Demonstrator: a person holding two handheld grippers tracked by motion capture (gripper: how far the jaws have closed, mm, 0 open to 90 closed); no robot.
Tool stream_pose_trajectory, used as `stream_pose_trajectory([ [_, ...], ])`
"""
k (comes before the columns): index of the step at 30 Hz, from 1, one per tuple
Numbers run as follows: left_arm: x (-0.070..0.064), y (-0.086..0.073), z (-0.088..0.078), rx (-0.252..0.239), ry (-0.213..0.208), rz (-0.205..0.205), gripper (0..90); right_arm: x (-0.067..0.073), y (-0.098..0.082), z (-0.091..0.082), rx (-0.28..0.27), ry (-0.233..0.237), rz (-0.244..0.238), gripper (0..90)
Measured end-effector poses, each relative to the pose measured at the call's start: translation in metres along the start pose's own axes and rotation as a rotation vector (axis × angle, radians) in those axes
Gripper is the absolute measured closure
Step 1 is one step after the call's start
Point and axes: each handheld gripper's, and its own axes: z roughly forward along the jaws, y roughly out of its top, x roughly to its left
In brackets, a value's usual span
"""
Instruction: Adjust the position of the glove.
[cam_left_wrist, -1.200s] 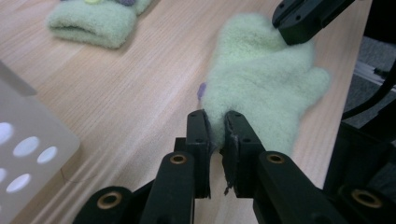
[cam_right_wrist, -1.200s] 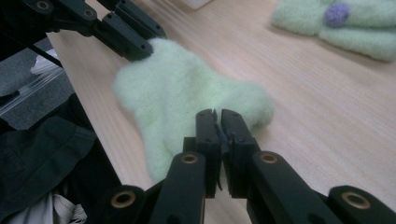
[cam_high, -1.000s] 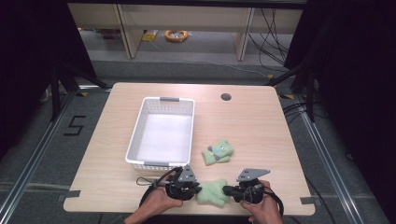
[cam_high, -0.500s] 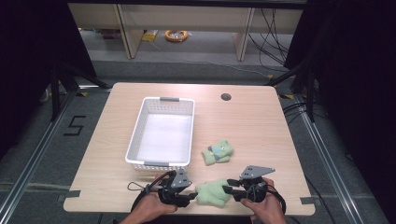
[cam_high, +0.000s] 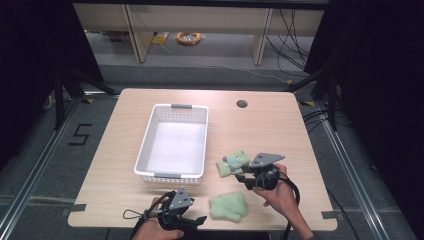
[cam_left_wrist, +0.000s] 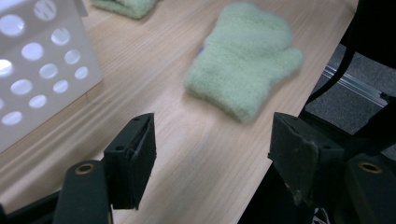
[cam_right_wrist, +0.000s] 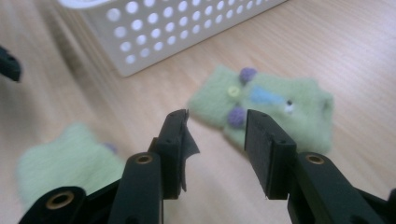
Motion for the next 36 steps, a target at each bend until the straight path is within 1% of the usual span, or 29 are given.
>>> stream_pose_trajectory([
  [1, 0.0, -0.003, 0.001, -0.023, 0.009, -0.029, 30.1, -0.003, 0.007, 0.009, -0.003, -0.015, 0.004, 59.8],
  [2, 0.0, -0.003, 0.001, -0.023, 0.009, -0.029, 29.9, -0.003, 0.007, 0.009, -0.003, -0.015, 0.004, 59.8],
  [3, 0.003, -0.003, -0.001, -0.003, 0.02, 0.013, 29.9, -0.004, 0.011, 0.012, 0.011, -0.016, -0.002, 59.8],
  [4, 0.002, -0.004, -0.001, -0.001, 0.017, 0.008, 29.6, -0.005, 0.014, 0.016, 0.035, -0.01, -0.004, 59.8],
  [5, 0.001, -0.006, 0.0, -0.005, 0.014, 0.002, 28.8, -0.008, 0.02, 0.025, 0.029, -0.012, -0.013, 59.8],
  [6, 0.001, -0.006, 0.0, -0.005, 0.014, 0.002, 28.3, -0.008, 0.02, 0.025, 0.029, -0.012, -0.013, 59.8],
  [7, 0.0, -0.007, 0.002, -0.018, 0.01, -0.023, 28.3, -0.009, 0.022, 0.03, 0.036, -0.017, -0.007, 59.8],
  [8, 0.003, -0.007, 0.0, -0.003, 0.021, 0.005, 27.9, -0.011, 0.024, 0.035, 0.046, -0.02, -0.01, 60.0],
  [9, 0.002, -0.008, 0.001, -0.016, 0.01, -0.023, 27.8, -0.012, 0.026, 0.039, 0.051, -0.019, -0.004, 60.2],
  [10, 0.003, -0.008, 0.0, -0.009, 0.011, -0.014, 27.5, -0.015, 0.027, 0.044, 0.044, -0.016, -0.014, 60.4],
  [11, 0.002, -0.009, 0.001, -0.01, 0.014, -0.03, 27.2, -0.016, 0.029, 0.049, 0.059, -0.019, -0.007, 60.4],
  [14, 0.005, -0.009, 0.0, -0.01, 0.006, -0.006, 27.0, -0.02, 0.031, 0.057, 0.079, -0.012, 0.006, 60.4],
  [15, 0.004, -0.009, 0.001, -0.02, 0.01, -0.032, 26.9, -0.02, 0.031, 0.059, 0.087, -0.01, 0.013, 60.4],
  [16, 0.005, -0.009, 0.001, -0.018, 0.027, -0.026, 27.0, -0.022, 0.031, 0.061, 0.09, -0.011, 0.002, 60.5],
  [17, 0.006, -0.01, 0.0, -0.014, 0.022, -0.01, 27.0, -0.022, 0.031, 0.063, 0.097, -0.012, 0.007, 60.7],
  [18, 0.006, -0.011, 0.002, -0.029, 0.027, -0.037, 27.0, -0.022, 0.031, 0.064, 0.114, -0.018, 0.005, 60.8],
  [19, 0.007, -0.011, 0.001, -0.018, 0.03, -0.022, 27.0, -0.023, 0.029, 0.069, 0.139, -0.047, 0.001, 61.2],
  [20, 0.008, -0.011, 0.001, -0.019, 0.034, -0.01, 27.0, -0.023, 0.029, 0.069, 0.139, -0.047, 0.001, 61.2],
  [21, 0.007, -0.011, 0.002, -0.028, 0.026, -0.023, 27.0, -0.026, 0.026, 0.071, 0.136, -0.042, 0.009, 61.6],
  [22, 0.009, -0.011, 0.001, -0.009, 0.031, -0.002, 27.0, -0.026, 0.026, 0.071, 0.136, -0.042, 0.009, 61.6],
  [25, 0.006, -0.012, 0.002, -0.014, 0.02, -0.018, 27.1, -0.031, 0.021, 0.073, 0.151, -0.022, 0.032, 62.8],
  [26, 0.006, -0.012, 0.002, -0.011, 0.02, -0.011, 27.1, -0.031, 0.02, 0.075, 0.129, -0.026, 0.027, 65.1],
  [27, 0.005, -0.012, 0.003, -0.018, 0.019, -0.027, 27.1, -0.031, 0.02, 0.075, 0.129, -0.026, 0.027, 65.1],
  [28, 0.007, -0.011, 0.002, -0.013, 0.025, -0.001, 27.2, -0.032, 0.019, 0.075, 0.128, -0.029, 0.022, 66.5],
  [29, 0.007, -0.011, 0.002, -0.009, 0.026, 0.003, 27.2, -0.033, 0.019, 0.074, 0.143, -0.021, 0.033, 67.8],
  [30, 0.007, -0.011, 0.002, -0.011, 0.026, 0.002, 27.1, -0.033, 0.017, 0.076, 0.118, -0.024, 0.029, 70.2],
  [31, 0.007, -0.012, 0.001, -0.007, 0.018, -0.006, 27.1, -0.035, 0.016, 0.076, 0.113, -0.033, 0.03, 75.4],
  [34, 0.008, -0.012, 0.003, -0.003, 0.028, -0.005, 27.1, -0.035, 0.016, 0.075, 0.127, -0.027, 0.034, 80.1],
  [36, 0.006, -0.012, 0.004, -0.019, 0.017, -0.013, 27.1, -0.035, 0.015, 0.074, 0.126, -0.031, 0.038, 83.4],
])
